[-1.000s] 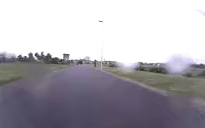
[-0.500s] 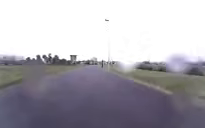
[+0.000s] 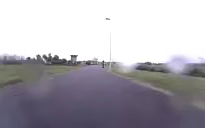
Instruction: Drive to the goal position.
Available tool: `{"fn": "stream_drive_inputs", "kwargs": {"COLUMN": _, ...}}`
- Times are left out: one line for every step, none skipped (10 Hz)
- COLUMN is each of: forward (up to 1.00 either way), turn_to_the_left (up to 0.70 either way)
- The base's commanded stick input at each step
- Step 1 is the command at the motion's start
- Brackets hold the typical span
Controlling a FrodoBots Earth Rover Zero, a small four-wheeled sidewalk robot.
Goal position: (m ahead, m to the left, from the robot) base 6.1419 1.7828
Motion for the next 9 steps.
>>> {"fn": "stream_drive_inputs", "kwargs": {"forward": 1.00, "turn_to_the_left": 0.00}}
{"fn": "stream_drive_inputs", "kwargs": {"forward": 1.00, "turn_to_the_left": 0.00}}
{"fn": "stream_drive_inputs", "kwargs": {"forward": 1.00, "turn_to_the_left": 0.00}}
{"fn": "stream_drive_inputs", "kwargs": {"forward": 1.00, "turn_to_the_left": 0.00}}
{"fn": "stream_drive_inputs", "kwargs": {"forward": 1.00, "turn_to_the_left": 0.00}}
{"fn": "stream_drive_inputs", "kwargs": {"forward": 1.00, "turn_to_the_left": 0.00}}
{"fn": "stream_drive_inputs", "kwargs": {"forward": 1.00, "turn_to_the_left": 0.00}}
{"fn": "stream_drive_inputs", "kwargs": {"forward": 1.00, "turn_to_the_left": 0.00}}
{"fn": "stream_drive_inputs", "kwargs": {"forward": 1.00, "turn_to_the_left": 0.00}}
